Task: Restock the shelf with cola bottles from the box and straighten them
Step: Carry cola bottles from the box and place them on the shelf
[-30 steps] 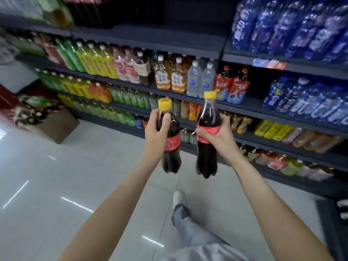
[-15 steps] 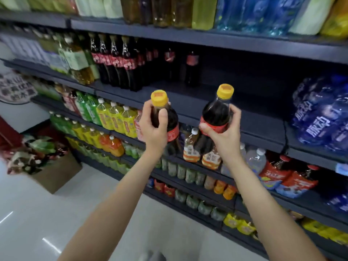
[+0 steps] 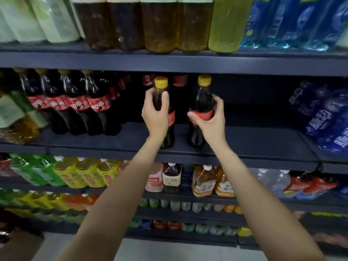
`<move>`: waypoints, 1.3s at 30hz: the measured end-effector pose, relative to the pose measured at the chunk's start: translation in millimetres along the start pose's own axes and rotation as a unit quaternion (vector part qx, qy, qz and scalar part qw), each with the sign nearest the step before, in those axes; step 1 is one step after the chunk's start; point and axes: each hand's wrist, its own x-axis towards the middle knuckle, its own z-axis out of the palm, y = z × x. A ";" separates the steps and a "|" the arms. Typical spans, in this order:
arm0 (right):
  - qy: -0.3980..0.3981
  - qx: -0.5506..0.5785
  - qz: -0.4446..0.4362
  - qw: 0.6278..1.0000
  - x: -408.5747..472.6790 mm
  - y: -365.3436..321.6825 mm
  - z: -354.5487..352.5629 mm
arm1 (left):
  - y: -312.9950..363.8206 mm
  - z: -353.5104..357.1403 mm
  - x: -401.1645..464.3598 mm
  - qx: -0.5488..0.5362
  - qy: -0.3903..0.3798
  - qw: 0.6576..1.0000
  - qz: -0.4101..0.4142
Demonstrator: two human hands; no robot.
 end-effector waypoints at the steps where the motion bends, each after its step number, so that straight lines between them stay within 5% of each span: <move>1: 0.004 -0.002 0.004 1.000 1.2 2.8 4.1 | -3.4 -0.2 3.3 -0.002 -0.021 1.000 -0.011; 5: 0.008 -0.038 0.009 0.999 1.2 17.3 11.7 | -28.9 -17.7 3.7 0.000 -0.177 0.984 0.002; 8: -0.016 -0.128 0.026 0.991 -7.3 38.7 8.5 | -57.3 -38.5 -14.1 0.115 -0.240 0.964 -0.008; 18: 0.051 -0.208 0.043 0.976 52.5 65.9 18.1 | -98.3 7.0 21.2 0.240 -0.172 0.955 -0.016; 32: 0.061 -0.256 0.016 0.965 131.3 108.0 61.8 | -133.4 57.0 62.7 0.216 -0.108 0.970 -0.034; 39: -0.032 -0.246 0.127 0.960 126.6 102.8 42.4 | -91.9 56.6 45.3 0.161 -0.135 0.956 -0.206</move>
